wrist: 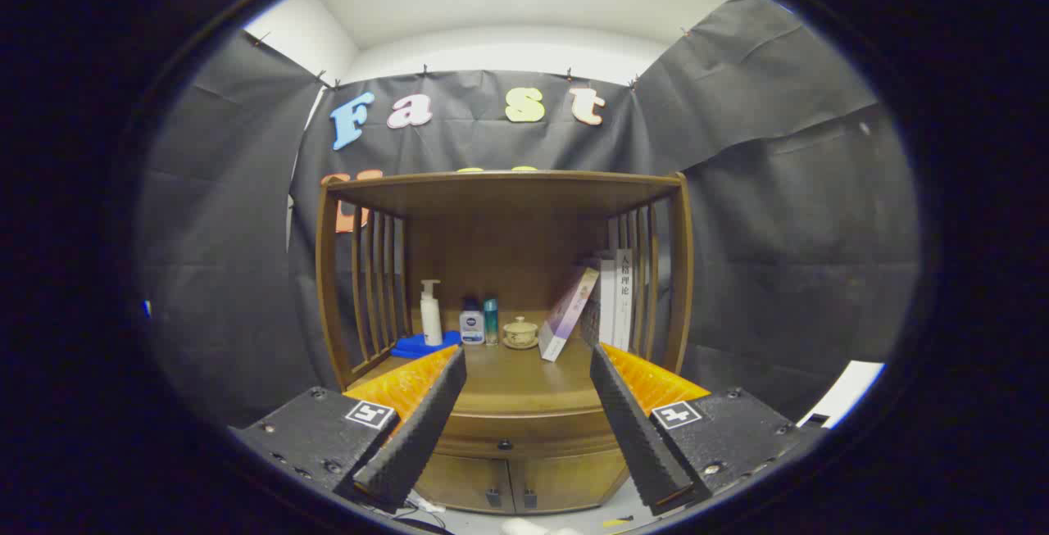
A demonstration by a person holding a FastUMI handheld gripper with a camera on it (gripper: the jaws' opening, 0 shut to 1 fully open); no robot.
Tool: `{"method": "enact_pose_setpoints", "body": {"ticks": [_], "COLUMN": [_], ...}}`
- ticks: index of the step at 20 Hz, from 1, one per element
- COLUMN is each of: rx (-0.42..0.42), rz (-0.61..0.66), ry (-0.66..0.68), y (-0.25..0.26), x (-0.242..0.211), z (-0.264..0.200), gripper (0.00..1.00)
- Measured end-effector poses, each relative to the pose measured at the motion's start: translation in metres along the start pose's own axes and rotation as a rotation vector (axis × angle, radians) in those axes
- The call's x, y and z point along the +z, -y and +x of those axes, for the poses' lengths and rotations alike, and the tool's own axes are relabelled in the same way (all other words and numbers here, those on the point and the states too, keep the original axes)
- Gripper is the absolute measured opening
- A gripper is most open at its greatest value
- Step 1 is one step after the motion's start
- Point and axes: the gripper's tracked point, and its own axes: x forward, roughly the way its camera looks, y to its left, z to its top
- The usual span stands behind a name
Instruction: Pull open the drawer, take out the items inside it, and place them on the countertop above the cabinet.
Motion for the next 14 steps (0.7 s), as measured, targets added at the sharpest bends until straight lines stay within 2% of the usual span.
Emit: {"method": "enact_pose_setpoints", "body": {"ticks": [14], "rx": [0.018], "rz": [0.001], "ry": [-0.002], "y": [-0.005], "x": [-0.009], "z": [0.014], "gripper": [0.99]}}
